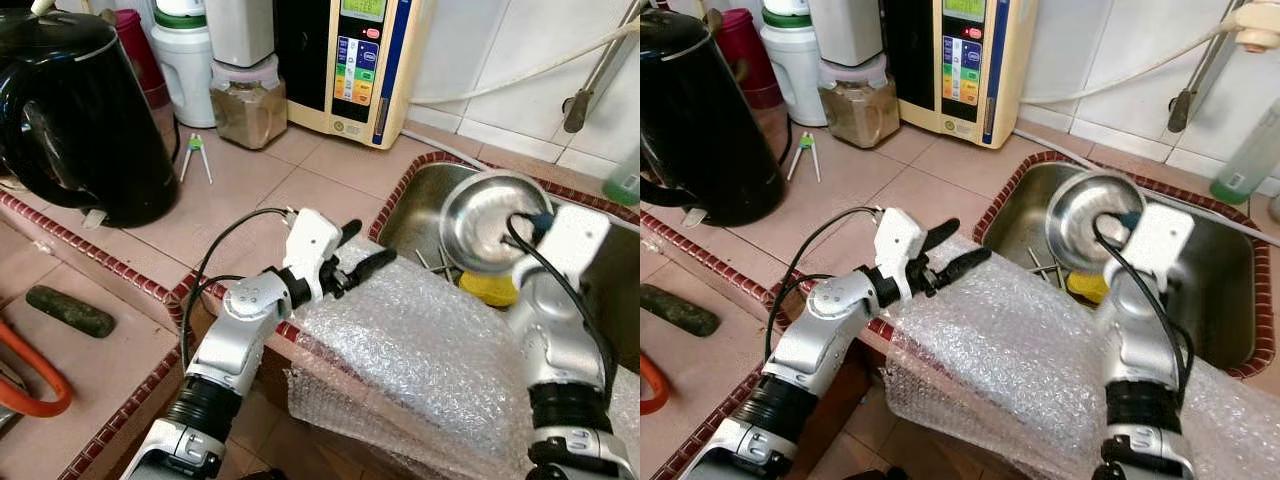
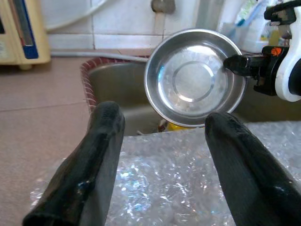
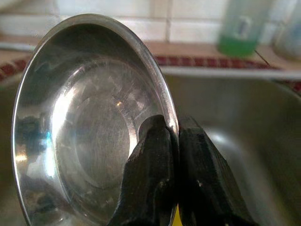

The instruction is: Kitchen organization

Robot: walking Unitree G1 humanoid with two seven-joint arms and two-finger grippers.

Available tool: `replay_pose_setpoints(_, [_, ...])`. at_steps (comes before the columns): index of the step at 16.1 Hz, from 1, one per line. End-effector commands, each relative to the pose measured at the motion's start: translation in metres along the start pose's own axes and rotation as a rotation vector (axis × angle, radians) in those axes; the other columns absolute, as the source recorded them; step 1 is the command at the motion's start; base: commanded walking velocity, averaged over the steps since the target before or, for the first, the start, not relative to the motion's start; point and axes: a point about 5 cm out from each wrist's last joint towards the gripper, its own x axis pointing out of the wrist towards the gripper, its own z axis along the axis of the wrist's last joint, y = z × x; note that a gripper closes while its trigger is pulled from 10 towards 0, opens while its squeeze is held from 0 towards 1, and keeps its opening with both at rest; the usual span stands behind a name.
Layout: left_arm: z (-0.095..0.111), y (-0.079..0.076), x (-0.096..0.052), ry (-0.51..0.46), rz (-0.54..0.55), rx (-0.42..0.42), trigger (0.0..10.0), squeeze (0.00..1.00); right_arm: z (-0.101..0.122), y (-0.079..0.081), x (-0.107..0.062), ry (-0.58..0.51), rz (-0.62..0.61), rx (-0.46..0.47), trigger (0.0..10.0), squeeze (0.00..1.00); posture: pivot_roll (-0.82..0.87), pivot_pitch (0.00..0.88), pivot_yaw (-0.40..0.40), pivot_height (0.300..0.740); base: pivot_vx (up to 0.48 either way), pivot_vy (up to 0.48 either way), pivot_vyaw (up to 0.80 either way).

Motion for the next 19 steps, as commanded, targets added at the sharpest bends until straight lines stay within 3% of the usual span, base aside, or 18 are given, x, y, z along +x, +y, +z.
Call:
replay_pose_setpoints(1, [0.001,-0.004,0.0,0.007,-0.023,0.023,10.0,1.0,-0.003,-0.003,0.0,0.018,-0.007,0.008,0.0,0.0,0.0,0.104,0.017,0.74,0.0,0.0,0.0])
replay_pose_setpoints(2, [0.002,-0.003,0.0,0.006,-0.021,0.023,10.0,1.0,-0.006,-0.003,0.0,0.033,-0.007,0.011,8.9,1.0,0.0,0.105,0.018,0.74,0.0,0.0,0.0])
replay_pose_setpoints(3, [0.002,-0.003,0.001,0.004,-0.018,0.023,10.0,1.0,-0.009,-0.004,-0.001,0.046,-0.011,0.011,10.0,1.0,0.0,0.104,0.017,0.74,0.0,0.0,0.0])
replay_pose_setpoints(9, [0.007,0.001,0.003,-0.01,0.02,0.034,10.0,1.0,-0.016,-0.004,-0.001,0.084,0.0,0.03,10.0,1.0,0.01,0.111,0.009,0.74,0.0,0.0,0.0])
replay_pose_setpoints(12, [0.008,0.008,0.001,-0.014,0.094,0.028,10.0,1.0,-0.019,-0.003,-0.001,0.101,0.02,0.028,10.0,1.0,0.0,0.106,0.009,0.74,0.0,0.0,0.0])
replay_pose_setpoints(15, [0.012,0.013,0.001,-0.041,0.171,0.047,10.0,1.0,-0.01,0.004,-0.003,0.032,0.095,0.001,10.0,1.0,0.0,0.104,0.012,0.74,0.0,0.0,0.0])
replay_pose_setpoints(17, [0.027,0.026,-0.006,-0.087,0.288,0.16,10.0,1.0,0.015,0.012,-0.008,-0.117,0.22,-0.016,10.0,1.0,0.0,0.103,0.012,0.74,0.0,0.0,0.0])
replay_pose_setpoints(19, [0.032,0.031,-0.01,-0.099,0.322,0.188,10.0,1.0,0.025,0.013,-0.01,-0.167,0.261,-0.028,10.0,1.0,0.0,0.101,0.009,0.74,0.0,0.0,0.0])
